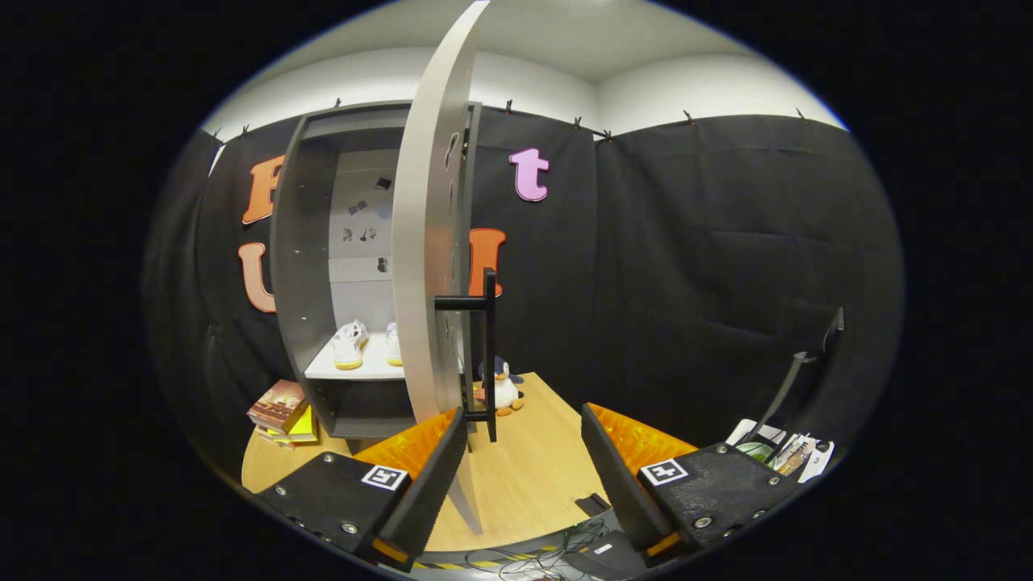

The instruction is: Open the shoe cabinet door, grab the shoes and put them into the shoe cabinet, then close the shoe cabinet door.

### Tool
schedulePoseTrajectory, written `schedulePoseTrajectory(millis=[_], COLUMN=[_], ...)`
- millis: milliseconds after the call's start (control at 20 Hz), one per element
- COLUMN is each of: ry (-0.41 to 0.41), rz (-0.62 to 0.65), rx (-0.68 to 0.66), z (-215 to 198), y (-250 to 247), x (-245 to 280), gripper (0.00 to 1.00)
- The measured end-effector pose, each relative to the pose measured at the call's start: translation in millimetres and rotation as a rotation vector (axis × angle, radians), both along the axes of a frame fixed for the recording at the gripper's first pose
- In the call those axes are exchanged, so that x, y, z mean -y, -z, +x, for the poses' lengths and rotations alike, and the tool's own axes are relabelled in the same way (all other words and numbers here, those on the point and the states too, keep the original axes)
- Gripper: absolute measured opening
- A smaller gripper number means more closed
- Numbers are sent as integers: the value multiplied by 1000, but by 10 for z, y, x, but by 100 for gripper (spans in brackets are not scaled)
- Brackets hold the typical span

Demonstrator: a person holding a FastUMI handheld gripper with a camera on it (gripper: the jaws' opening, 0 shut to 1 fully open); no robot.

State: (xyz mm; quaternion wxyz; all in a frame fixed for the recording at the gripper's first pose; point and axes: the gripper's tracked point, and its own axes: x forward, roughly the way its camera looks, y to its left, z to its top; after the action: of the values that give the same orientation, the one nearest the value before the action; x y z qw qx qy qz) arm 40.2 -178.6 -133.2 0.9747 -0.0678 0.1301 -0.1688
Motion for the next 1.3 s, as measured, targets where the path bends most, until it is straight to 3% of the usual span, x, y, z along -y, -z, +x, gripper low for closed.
schedulePoseTrajectory(millis=[300,650,1000,1300], ry=[-33,-108,-284,-324], rz=[43,90,120,102], rx=[14,36,41,4], z=[113,538,1259,1524], y=[94,191,247,302], x=[-605,-1487,-2730,-3001], gripper=[90,90,93,95])
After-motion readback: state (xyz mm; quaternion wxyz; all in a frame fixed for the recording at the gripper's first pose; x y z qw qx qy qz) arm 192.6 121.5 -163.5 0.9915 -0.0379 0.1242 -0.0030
